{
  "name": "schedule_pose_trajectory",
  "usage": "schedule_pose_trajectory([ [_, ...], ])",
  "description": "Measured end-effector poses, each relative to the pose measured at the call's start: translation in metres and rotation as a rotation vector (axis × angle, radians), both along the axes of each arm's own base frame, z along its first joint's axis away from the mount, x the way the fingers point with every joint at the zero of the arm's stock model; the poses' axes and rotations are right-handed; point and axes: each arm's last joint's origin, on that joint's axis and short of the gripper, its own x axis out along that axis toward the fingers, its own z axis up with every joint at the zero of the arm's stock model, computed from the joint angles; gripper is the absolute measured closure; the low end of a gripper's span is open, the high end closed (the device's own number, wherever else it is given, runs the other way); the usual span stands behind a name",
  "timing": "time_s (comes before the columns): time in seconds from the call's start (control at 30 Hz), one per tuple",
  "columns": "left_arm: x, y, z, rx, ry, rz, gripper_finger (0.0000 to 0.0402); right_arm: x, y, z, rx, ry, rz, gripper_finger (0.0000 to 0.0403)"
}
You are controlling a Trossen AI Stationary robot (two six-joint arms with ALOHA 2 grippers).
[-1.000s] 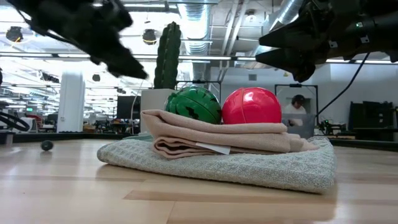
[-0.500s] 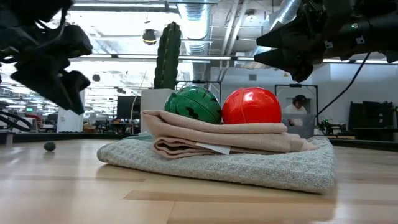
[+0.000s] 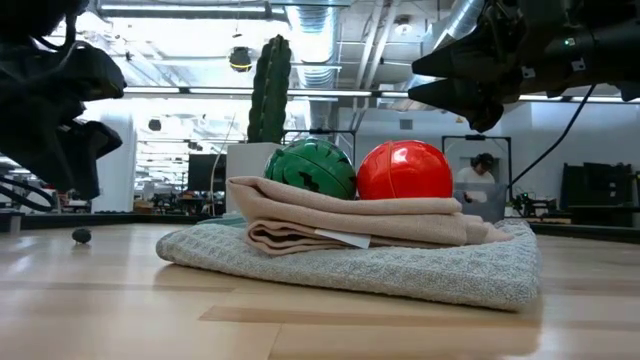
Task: Pick and placing Produce into tupperware
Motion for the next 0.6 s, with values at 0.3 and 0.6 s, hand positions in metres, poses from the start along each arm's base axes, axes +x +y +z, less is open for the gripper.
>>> schedule_pose_trajectory([
  [0.3, -0.003, 0.002, -0.009, 0.025, 0.001, 0.017, 0.0221, 0.0, 0.0, 0.0, -0.004, 0.0, 0.0, 0.0148],
  [0.6, -0.001, 0.001, -0.013, 0.01, 0.012, 0.004, 0.0221, 0.0, 0.0, 0.0, -0.006, -0.002, 0.001, 0.0148],
])
